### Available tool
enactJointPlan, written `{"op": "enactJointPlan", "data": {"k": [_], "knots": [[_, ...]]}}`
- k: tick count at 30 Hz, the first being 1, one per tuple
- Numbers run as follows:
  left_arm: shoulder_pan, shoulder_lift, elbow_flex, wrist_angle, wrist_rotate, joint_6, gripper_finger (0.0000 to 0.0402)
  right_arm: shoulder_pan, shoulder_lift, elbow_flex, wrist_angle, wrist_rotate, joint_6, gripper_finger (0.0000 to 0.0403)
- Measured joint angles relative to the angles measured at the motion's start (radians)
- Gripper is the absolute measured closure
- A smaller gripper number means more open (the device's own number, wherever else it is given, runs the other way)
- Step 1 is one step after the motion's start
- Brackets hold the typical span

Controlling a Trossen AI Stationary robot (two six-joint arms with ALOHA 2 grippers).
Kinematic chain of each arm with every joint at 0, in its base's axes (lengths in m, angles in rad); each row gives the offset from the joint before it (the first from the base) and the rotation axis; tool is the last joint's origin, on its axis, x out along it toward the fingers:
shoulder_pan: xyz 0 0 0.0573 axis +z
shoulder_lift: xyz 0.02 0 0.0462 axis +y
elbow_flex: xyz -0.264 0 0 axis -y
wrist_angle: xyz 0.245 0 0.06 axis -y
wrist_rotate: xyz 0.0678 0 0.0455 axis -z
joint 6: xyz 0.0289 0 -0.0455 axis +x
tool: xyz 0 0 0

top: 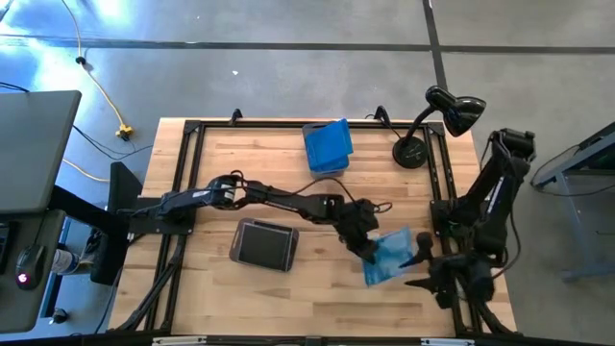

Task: Pick & place jewel cases by type
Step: Put the blue CD case into the top black bin

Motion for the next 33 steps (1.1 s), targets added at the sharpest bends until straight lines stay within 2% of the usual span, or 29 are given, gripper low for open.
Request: {"op": "enactJointPlan", "data": {"k": [6,19,25,27,29,31,33], "knots": [[0.049,-0.034,0.001,-0.015,0.021,0.057,0.0344,0.103,-0.019,0.0,0.102,0.117,-0.108,0.0218],[0.164,-0.126,0.0,-0.087,0.021,0.217,0.0345,0.122,-0.019,0.0,0.144,0.157,-0.163,0.0263],[0.211,-0.176,0.001,-0.093,0.016,0.27,0.0363,0.123,-0.019,0.0,0.144,0.151,-0.163,0.0283],[0.231,-0.214,0.0,-0.152,0.009,0.299,0.0369,0.122,-0.019,0.0,0.144,0.149,-0.164,0.0287],[0.251,-0.235,0.003,-0.15,-0.019,0.332,0.0373,0.122,-0.019,0.0,0.145,0.149,-0.164,0.029],[0.274,-0.278,0.0,-0.259,-0.062,0.361,0.0374,0.122,-0.018,0.0,0.144,0.149,-0.164,0.0291],[0.291,-0.301,0.003,-0.281,-0.131,0.393,0.0375,0.121,-0.019,0.0,0.145,0.147,-0.163,0.0291]]}}
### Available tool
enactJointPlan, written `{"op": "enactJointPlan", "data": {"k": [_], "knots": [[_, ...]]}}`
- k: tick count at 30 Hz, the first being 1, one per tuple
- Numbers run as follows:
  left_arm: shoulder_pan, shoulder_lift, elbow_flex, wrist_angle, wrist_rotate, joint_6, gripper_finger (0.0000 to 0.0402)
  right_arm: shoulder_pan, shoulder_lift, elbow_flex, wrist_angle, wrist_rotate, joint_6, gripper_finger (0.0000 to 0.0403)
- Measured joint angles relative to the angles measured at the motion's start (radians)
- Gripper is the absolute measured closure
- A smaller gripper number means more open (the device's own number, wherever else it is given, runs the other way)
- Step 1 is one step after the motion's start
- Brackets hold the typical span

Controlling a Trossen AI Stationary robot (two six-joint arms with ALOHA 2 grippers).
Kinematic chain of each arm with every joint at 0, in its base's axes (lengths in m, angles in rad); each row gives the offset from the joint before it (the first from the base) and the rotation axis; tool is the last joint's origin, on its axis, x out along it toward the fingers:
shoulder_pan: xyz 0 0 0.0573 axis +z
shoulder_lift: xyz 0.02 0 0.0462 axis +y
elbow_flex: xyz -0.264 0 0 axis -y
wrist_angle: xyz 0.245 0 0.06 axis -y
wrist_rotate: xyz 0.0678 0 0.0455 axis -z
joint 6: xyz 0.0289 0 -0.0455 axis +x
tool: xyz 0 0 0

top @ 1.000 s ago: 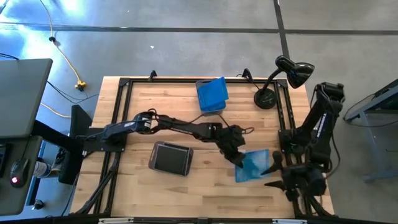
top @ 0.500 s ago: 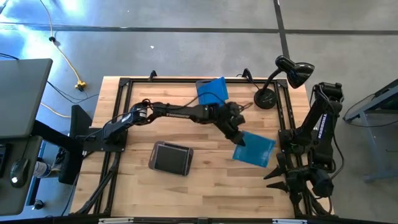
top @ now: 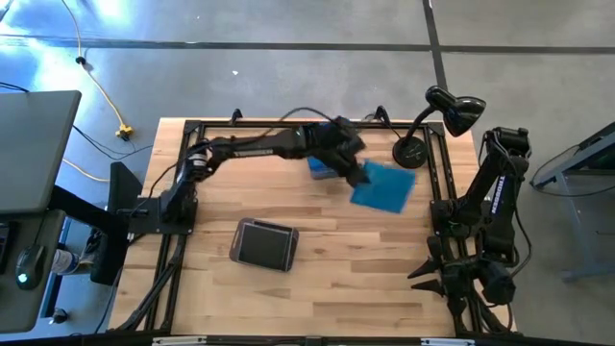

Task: Pick & place jewel cases by type
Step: Put the blue CD case into the top black bin

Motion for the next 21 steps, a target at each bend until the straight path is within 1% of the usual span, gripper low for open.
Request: {"op": "enactJointPlan", "data": {"k": [2,4,6,13,15,21], "knots": [[0.022,-0.04,-0.003,-0.124,-0.044,0.032,0.0376,0.0,0.0,0.0,-0.001,-0.003,-0.001,0.0291],[0.039,-0.07,-0.001,-0.154,-0.122,0.061,0.0376,0.0,0.0,0.0,-0.002,-0.002,-0.001,0.0291],[0.057,-0.107,-0.002,-0.251,-0.203,0.084,0.0376,-0.003,0.0,0.0,-0.005,-0.006,0.0,0.0291],[0.074,-0.174,-0.002,-0.334,-0.632,0.15,0.0369,-0.005,0.0,0.0,-0.01,-0.008,0.002,0.0291],[0.07,-0.177,-0.001,-0.324,-0.72,0.163,0.0371,-0.005,0.0,0.0,-0.014,-0.007,0.005,0.0291],[0.046,-0.179,-0.001,-0.42,-0.846,0.159,0.0372,-0.005,0.0,0.0,-0.017,-0.012,0.006,0.0291]]}}
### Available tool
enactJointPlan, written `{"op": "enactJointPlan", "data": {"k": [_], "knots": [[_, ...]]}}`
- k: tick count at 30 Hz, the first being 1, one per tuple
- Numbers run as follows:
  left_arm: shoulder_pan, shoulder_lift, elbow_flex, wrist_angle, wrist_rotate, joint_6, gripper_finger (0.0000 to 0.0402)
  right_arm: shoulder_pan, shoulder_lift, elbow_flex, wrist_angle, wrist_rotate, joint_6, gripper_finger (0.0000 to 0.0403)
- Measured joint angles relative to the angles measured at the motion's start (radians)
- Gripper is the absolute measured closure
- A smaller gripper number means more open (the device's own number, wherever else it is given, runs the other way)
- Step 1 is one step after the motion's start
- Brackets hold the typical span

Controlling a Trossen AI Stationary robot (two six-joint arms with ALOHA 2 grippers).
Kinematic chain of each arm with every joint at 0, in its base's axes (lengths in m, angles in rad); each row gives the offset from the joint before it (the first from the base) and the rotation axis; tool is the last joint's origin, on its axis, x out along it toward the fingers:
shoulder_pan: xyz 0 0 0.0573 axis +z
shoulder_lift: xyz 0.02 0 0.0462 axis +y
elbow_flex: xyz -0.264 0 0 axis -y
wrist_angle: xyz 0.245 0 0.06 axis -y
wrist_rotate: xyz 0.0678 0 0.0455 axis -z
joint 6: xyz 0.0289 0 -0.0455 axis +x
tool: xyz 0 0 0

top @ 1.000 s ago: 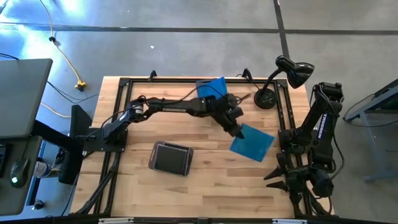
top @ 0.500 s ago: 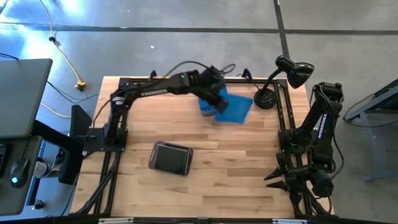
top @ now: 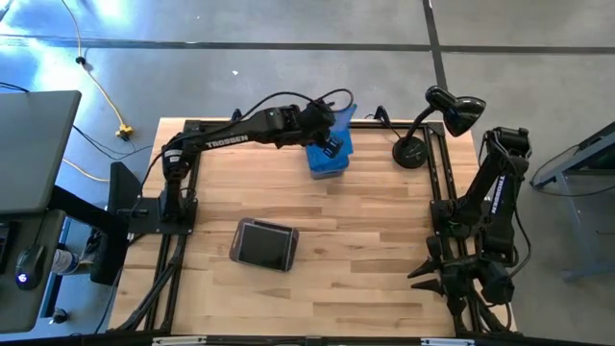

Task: Pick & place jewel cases by type
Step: Put the blue CD case into the top black bin

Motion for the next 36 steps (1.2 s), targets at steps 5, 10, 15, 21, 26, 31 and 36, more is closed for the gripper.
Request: {"op": "enactJointPlan", "data": {"k": [5,10,15,21,26,31,36], "knots": [[-0.062,0.0,0.0,-0.08,-0.124,-0.052,0.0372,0.0,0.0,0.0,-0.004,-0.01,0.0,0.0291],[-0.122,0.021,0.0,-0.131,-0.316,-0.095,0.0371,0.0,0.0,0.0,-0.004,-0.025,0.0,0.0291],[-0.145,0.075,-0.035,-0.11,-0.392,-0.132,0.0371,0.0,0.0,0.0,0.002,-0.026,0.014,0.0291],[-0.138,0.159,-0.043,-0.079,-0.474,-0.129,0.0367,0.0,0.0,0.0,0.01,-0.04,0.027,0.0291],[-0.137,0.177,-0.043,-0.011,-0.494,-0.026,0.0323,0.0,0.0,0.0,0.012,-0.052,0.027,0.0291],[-0.137,0.177,-0.042,0.017,-0.489,-0.003,0.0262,0.0,0.0,0.0,0.012,-0.057,0.022,0.0291],[-0.144,0.177,-0.042,0.12,-0.393,-0.004,0.0223,0.0,0.0,0.0,0.012,-0.07,0.024,0.0291]]}}
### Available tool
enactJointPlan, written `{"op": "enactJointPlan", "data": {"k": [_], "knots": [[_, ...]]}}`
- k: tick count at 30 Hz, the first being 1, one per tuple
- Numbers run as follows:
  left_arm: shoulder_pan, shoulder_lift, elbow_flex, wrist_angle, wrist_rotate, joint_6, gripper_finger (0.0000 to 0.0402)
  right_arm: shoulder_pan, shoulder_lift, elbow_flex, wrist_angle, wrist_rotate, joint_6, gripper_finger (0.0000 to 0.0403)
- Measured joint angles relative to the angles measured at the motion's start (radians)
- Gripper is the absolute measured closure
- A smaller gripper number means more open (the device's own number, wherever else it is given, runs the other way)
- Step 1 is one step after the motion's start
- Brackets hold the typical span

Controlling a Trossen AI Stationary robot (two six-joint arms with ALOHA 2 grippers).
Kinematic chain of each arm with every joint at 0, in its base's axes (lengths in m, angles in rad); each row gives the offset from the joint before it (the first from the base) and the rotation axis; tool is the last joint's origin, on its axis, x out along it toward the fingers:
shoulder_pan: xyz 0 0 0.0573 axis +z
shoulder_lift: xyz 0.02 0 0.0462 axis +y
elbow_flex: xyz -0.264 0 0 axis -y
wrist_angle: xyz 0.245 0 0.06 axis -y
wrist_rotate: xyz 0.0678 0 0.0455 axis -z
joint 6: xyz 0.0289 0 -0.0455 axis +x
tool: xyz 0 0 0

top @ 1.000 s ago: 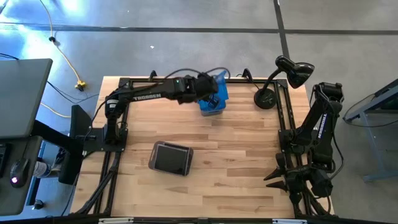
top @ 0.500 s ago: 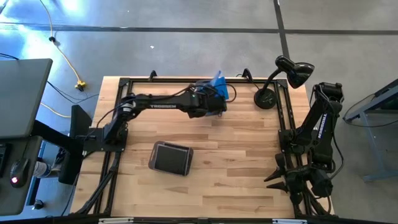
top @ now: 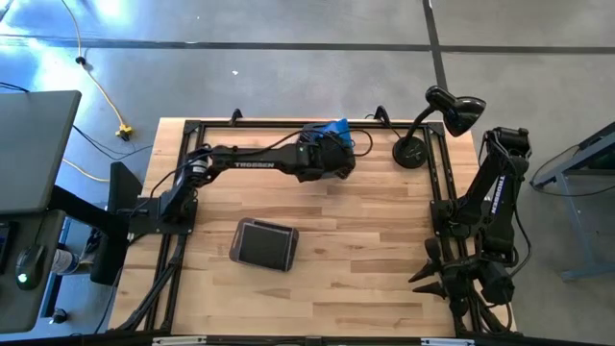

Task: Pick & place jewel cases by type
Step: Put the blue CD case into the top black bin

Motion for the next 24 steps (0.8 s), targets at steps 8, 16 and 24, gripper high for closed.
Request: {"op": "enactJointPlan", "data": {"k": [8,16,24], "knots": [[-0.047,0.0,0.0,0.322,0.133,0.093,0.0216,0.0,0.0,0.0,0.0,-0.002,-0.001,0.0291],[-0.112,-0.007,0.052,0.416,0.105,0.271,0.0215,0.001,-0.001,0.0,-0.001,0.089,-0.005,0.0291],[-0.214,-0.011,0.386,-0.187,0.098,0.196,0.0215,0.031,-0.117,0.0,-0.08,0.132,0.002,0.0291]]}}
